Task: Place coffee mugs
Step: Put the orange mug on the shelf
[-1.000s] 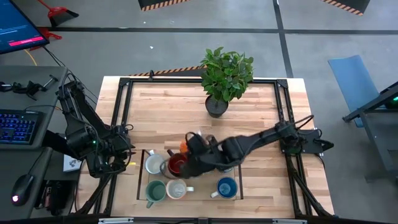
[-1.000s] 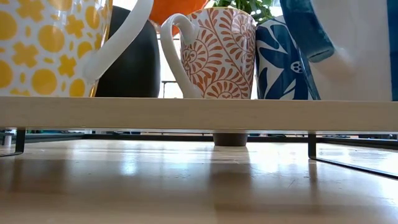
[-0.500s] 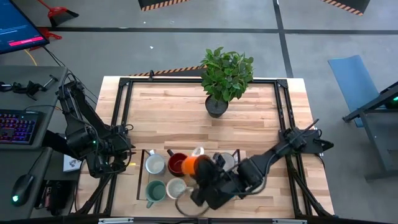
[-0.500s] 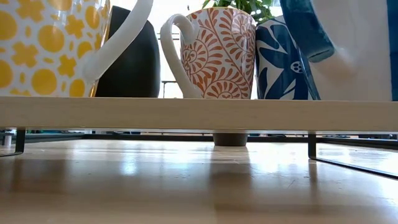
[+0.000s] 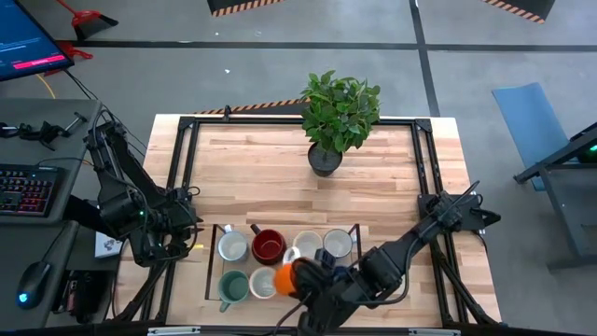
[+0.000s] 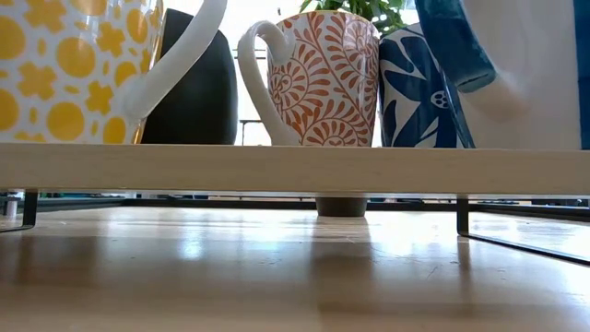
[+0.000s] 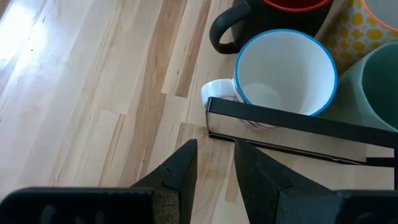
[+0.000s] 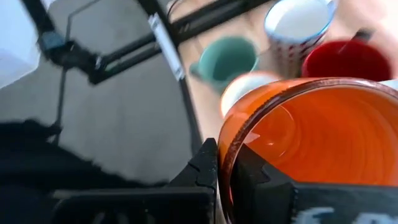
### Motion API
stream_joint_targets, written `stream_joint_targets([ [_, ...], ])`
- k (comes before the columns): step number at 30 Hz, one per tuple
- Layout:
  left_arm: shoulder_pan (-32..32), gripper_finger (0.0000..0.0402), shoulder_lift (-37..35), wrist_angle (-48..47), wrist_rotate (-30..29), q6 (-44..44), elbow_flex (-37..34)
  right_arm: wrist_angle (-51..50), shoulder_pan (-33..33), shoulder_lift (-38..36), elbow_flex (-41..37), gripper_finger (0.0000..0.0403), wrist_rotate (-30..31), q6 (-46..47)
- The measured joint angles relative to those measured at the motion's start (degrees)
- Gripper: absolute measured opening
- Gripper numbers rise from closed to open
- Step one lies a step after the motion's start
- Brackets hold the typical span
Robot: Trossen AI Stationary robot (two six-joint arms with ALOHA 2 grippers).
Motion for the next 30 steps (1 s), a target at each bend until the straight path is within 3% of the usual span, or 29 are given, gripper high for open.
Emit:
stream_joint_targets([
  [6, 0.0, 0.0097, 0.02, 0.03, 0.02, -0.02, 0.0, -3.02, 0.0, 0.02, -0.02, 0.0, -8.31, 3.38],
  [30, -0.02, 0.0097, 0.02, 0.21, 0.05, -0.02, 0.0, -2.43, -0.67, 6.4, -0.09, 0.0, -13.66, 8.18],
])
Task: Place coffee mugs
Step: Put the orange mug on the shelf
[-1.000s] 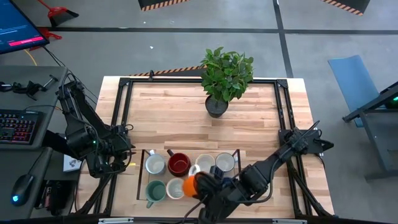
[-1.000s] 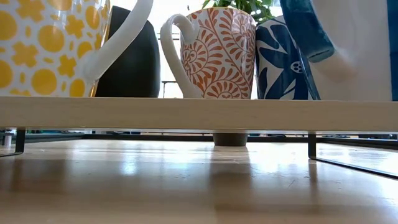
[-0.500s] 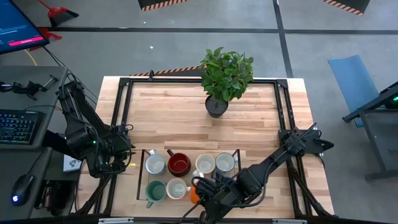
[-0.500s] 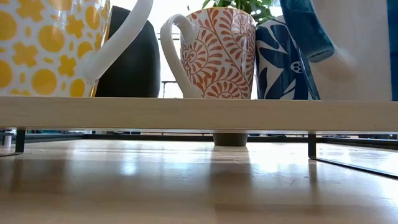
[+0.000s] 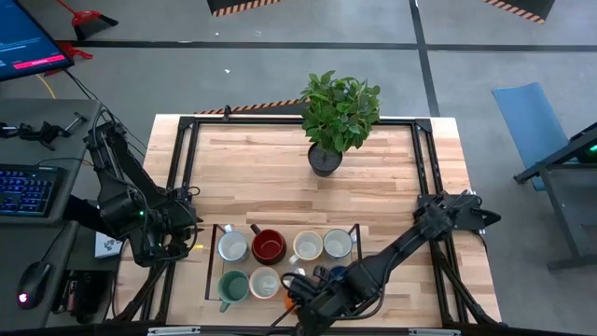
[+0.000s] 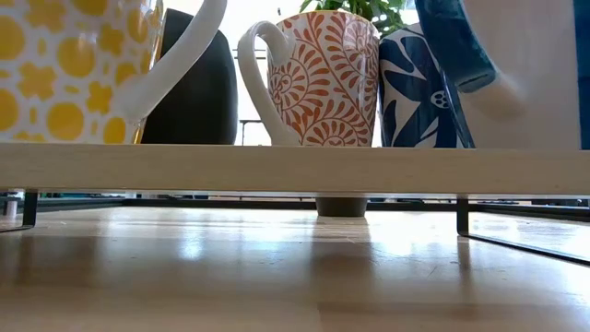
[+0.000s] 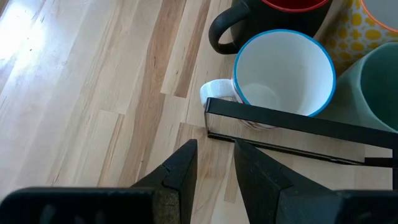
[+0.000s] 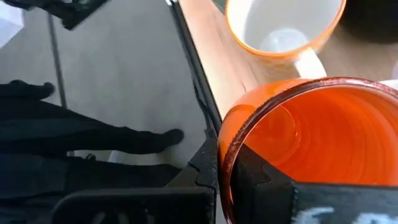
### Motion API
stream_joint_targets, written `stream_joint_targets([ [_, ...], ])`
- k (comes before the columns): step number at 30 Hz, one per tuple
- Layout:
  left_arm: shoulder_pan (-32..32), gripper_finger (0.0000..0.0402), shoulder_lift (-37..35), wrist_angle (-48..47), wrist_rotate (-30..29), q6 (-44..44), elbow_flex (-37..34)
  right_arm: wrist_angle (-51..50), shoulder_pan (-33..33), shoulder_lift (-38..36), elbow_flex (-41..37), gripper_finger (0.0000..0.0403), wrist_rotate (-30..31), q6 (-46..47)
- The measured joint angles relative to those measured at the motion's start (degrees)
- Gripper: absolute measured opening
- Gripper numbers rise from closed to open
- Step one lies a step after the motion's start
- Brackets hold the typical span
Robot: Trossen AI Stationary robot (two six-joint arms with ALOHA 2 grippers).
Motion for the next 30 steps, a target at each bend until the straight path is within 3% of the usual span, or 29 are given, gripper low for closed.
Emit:
stream_joint_targets([
  [30, 0.02, 0.0097, 0.0, 0.01, 0.28, 0.0, 0.0, -1.94, -3.76, 3.59, 0.0, 0.0, -2.22, 1.5],
])
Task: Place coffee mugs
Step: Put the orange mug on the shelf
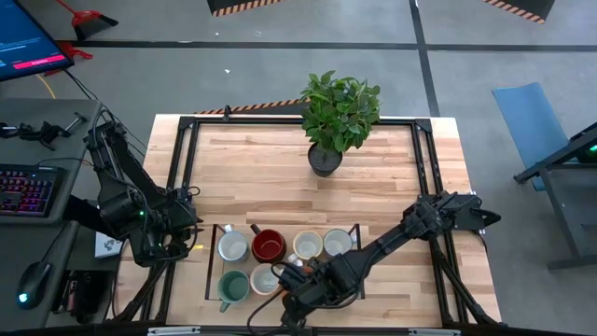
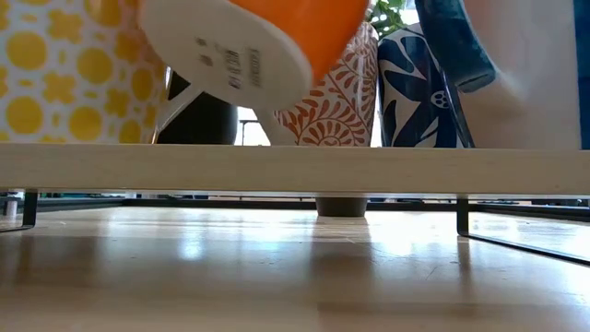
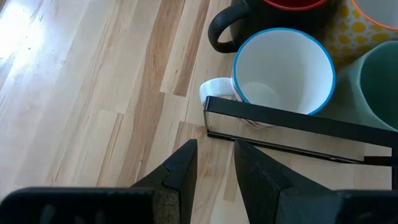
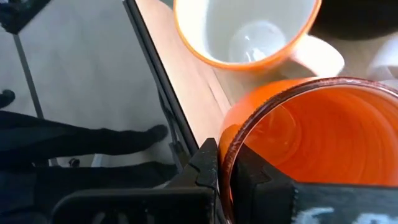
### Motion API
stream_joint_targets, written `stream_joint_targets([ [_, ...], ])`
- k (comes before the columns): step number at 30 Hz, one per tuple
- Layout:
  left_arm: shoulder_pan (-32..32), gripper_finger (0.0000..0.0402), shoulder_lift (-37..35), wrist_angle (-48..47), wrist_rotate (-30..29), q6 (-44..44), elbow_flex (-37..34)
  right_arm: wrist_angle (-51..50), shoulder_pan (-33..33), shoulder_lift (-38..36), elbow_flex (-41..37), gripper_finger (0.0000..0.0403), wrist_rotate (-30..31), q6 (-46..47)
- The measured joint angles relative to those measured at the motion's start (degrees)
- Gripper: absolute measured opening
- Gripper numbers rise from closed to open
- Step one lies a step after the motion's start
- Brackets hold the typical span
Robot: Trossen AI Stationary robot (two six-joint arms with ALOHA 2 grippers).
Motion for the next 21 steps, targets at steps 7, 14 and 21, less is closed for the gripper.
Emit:
stream_joint_targets([
  [7, 0.0, 0.0097, 0.0, 0.0, 0.0, 0.0, 0.0, -2.59, -0.12, 0.0, 0.0, 0.0, -0.89, 1.07],
  [14, -0.02, 0.0097, 0.0, 0.0, -0.02, 0.0, 0.0, -3.98, -0.3, 0.35, 0.0, 0.0, -1.18, 2.4],
  [21, -0.02, 0.0097, 0.0, -0.02, -0.05, 0.0, 0.0, -4.25, -0.51, 0.35, 0.0, 0.0, 0.27, 2.04],
])
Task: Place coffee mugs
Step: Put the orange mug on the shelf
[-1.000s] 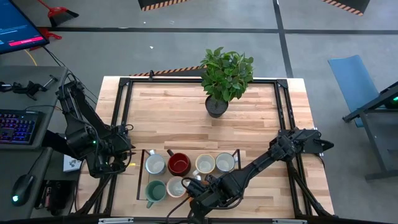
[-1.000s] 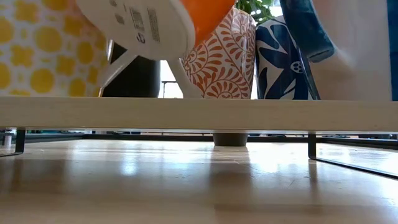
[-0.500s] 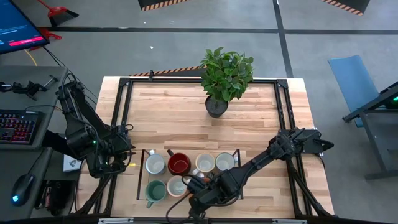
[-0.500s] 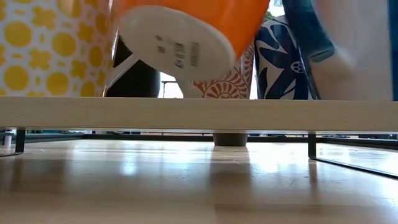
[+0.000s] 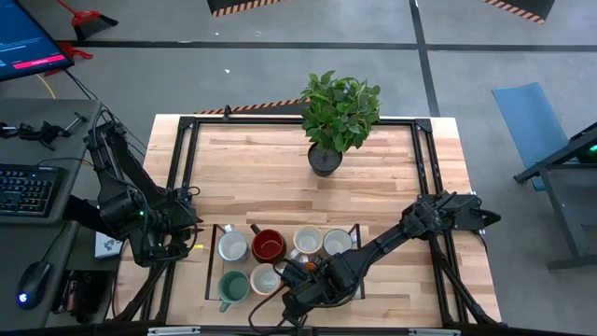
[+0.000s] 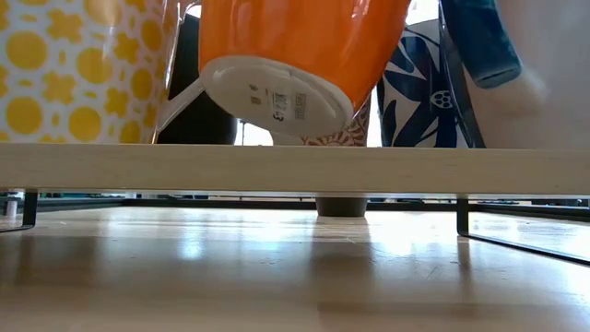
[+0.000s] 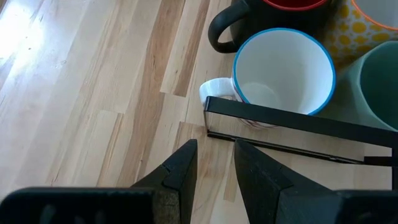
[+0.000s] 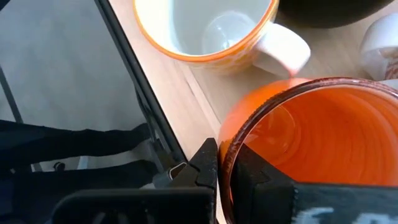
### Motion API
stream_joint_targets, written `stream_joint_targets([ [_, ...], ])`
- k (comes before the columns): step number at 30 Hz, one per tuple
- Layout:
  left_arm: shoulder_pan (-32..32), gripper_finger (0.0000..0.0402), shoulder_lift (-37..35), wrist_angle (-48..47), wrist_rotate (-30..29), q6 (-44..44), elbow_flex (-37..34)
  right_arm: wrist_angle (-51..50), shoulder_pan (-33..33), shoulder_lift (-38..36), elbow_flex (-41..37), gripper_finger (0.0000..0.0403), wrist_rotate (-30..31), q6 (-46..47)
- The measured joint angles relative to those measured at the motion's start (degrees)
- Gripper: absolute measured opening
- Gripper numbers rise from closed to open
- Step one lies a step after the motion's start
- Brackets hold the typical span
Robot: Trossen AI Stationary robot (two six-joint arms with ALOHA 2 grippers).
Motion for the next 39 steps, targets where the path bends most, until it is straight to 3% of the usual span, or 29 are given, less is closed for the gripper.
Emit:
stream_joint_targets([
  [32, 0.01, 0.0097, -0.01, 0.3, -0.02, -0.02, 0.0, -0.24, -0.55, 1.49, 0.0, 0.0001, -1.45, 0.34],
  [39, 0.02, 0.0097, 0.0, 0.3, -0.02, -0.02, 0.02, -0.23, -0.61, 1.49, 0.0, 0.0041, -1.29, 0.49],
])
